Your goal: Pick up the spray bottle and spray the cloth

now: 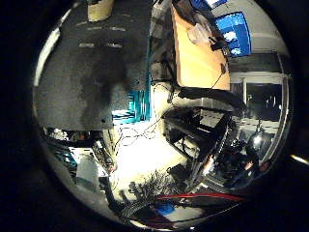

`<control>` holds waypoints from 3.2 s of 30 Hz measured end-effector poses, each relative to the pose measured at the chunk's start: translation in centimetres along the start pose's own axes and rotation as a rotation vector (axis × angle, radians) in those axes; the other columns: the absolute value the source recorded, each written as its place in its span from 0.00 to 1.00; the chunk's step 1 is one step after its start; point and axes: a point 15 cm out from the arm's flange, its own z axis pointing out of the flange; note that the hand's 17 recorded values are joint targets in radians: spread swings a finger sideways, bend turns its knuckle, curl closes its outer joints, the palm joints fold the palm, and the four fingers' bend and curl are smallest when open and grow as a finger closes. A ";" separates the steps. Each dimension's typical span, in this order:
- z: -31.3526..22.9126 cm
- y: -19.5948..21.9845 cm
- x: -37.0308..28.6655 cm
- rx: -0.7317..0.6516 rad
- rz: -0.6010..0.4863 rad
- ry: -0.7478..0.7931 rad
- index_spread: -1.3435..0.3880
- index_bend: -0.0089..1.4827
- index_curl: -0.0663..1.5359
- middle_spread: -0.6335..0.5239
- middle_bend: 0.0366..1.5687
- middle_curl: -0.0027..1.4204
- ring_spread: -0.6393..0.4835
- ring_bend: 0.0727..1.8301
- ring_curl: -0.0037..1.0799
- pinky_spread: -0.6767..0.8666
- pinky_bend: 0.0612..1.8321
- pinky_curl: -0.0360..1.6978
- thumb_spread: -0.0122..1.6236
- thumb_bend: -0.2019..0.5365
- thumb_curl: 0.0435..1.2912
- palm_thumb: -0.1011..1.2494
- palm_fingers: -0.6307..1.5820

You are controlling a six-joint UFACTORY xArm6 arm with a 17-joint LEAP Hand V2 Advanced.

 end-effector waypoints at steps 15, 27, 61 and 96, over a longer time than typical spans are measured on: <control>0.4 0.2 0.0 -0.010 0.001 -0.002 0.55 0.14 0.30 0.53 0.10 0.23 0.66 0.07 0.23 0.69 0.07 0.15 0.77 0.25 0.23 0.64 0.48; 0.2 0.6 1.2 -0.005 0.030 0.001 0.55 0.14 0.30 0.52 0.10 0.23 0.66 0.07 0.23 0.69 0.07 0.15 0.77 0.25 0.23 0.64 0.48; 1.5 -0.1 6.7 0.232 0.229 -0.385 0.59 0.12 0.23 0.55 0.12 0.26 0.65 0.16 0.24 0.68 0.16 0.18 0.76 0.25 0.22 0.54 0.44; -3.4 -10.8 13.4 0.527 0.393 -0.846 0.64 0.10 0.19 0.62 0.14 0.25 0.71 0.23 0.25 0.68 0.28 0.19 0.74 0.25 0.20 0.51 0.32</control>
